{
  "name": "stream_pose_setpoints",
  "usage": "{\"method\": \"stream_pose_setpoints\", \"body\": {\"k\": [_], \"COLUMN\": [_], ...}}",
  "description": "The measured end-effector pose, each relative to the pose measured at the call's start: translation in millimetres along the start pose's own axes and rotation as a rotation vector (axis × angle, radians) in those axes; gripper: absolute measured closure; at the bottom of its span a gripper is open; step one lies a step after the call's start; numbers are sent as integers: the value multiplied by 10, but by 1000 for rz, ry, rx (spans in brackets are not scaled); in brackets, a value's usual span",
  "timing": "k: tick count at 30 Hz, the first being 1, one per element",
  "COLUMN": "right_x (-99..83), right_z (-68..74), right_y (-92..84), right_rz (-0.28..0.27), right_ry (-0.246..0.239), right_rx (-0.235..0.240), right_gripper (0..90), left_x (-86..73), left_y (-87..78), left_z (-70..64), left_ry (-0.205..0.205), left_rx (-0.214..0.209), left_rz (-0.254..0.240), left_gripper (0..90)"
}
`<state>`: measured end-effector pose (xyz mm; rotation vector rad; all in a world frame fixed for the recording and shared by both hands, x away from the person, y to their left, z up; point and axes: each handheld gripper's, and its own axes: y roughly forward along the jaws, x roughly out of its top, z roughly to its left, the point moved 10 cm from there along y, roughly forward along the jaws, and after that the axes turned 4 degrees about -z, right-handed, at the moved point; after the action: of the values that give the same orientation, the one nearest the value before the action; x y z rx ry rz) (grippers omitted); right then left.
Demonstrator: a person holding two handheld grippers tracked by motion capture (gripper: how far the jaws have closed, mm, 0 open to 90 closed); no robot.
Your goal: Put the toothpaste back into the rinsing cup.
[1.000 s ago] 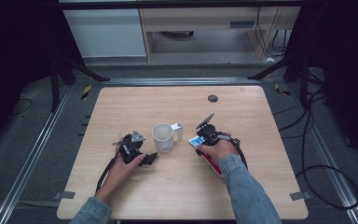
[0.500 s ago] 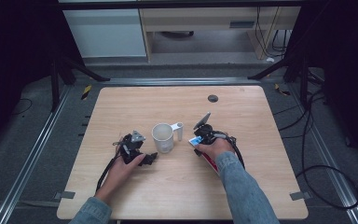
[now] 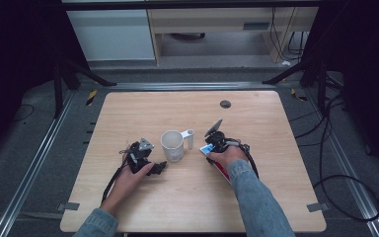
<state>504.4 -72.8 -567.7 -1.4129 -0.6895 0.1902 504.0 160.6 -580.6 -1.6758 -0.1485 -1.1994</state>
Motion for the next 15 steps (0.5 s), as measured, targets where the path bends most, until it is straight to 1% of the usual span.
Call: {"method": "stream_pose_setpoints", "body": {"k": [7,9,12,15], "right_x": [-7,-9,-14,-18], "right_z": [3,-2,19,21], "right_y": [-9,-15,-54,-81], "right_rz": [3,-4,-11,-22], "right_ry": [-16,-46,-55,-84], "right_rx": [-2,0,18,17], "right_gripper": [478,541,613,667], "left_x": [0,0,0,0], "left_y": [0,0,0,0], "left_z": [0,0,0,0], "left_ry": [0,0,0,0], "left_rx": [0,0,0,0], "left_rz": [0,0,0,0], "left_gripper": [0,0,0,0]}}
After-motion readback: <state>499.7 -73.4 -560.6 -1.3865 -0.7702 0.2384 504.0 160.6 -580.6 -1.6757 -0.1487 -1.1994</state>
